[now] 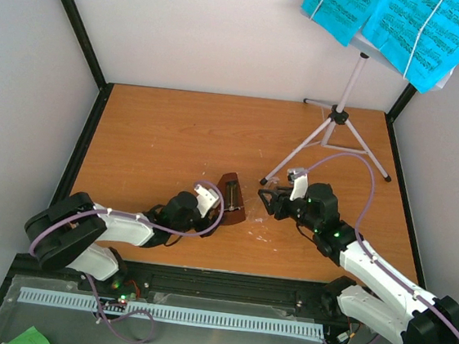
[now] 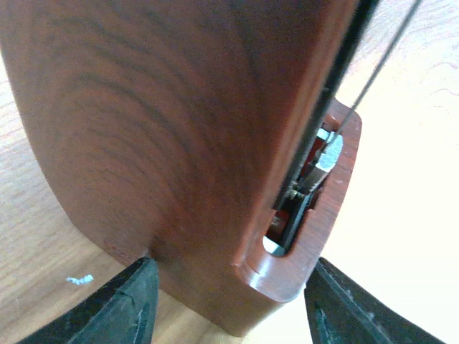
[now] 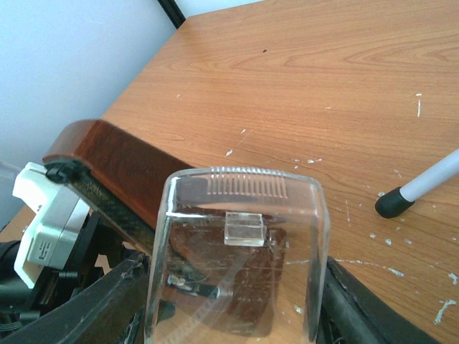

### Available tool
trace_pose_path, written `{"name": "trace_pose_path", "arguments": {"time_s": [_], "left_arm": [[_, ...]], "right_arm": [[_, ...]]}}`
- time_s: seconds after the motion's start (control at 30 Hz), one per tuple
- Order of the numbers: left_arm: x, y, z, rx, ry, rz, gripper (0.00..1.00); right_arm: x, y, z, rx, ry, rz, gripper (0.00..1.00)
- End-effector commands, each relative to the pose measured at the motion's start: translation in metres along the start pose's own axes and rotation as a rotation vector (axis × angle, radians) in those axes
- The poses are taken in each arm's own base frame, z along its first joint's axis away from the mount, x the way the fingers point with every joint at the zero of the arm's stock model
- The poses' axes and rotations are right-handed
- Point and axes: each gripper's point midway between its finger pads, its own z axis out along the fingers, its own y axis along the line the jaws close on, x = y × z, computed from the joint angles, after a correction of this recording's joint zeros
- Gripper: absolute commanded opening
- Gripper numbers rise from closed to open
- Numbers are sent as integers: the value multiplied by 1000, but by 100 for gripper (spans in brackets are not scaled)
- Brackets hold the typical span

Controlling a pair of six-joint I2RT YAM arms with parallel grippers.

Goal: Pack up the instrument practice props

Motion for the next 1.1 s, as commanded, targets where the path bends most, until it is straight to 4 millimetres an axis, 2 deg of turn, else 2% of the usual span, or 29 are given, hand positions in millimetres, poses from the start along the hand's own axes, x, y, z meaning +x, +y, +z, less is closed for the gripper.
{"name": "trace_pose_path", "arguments": {"time_s": [0.0, 0.27, 0.47, 0.67, 0.77, 0.93, 1.07], "left_arm": [[-31, 9, 5, -78, -87, -59, 54], [-47, 4, 24, -60, -92, -118, 52], [-53, -12, 28, 29, -96, -91, 52], [-54, -39, 27, 185, -97, -55, 55], [-52, -43, 30, 205, -82, -64, 56], [-59, -39, 19, 184, -106, -117, 60], [-83, -34, -6, 147, -164, -164, 69]], "right_arm": [[-7, 0, -3, 11, -42, -11, 47], [-9, -4, -9, 39, -56, -25, 47], [-10, -6, -12, 54, -63, -29, 47], [-9, -5, -14, 50, -76, -54, 48], [-9, -5, -14, 46, -81, -78, 48], [-16, 1, -20, 26, -116, -155, 48], [-25, 11, -25, 1, -134, -281, 48]]}}
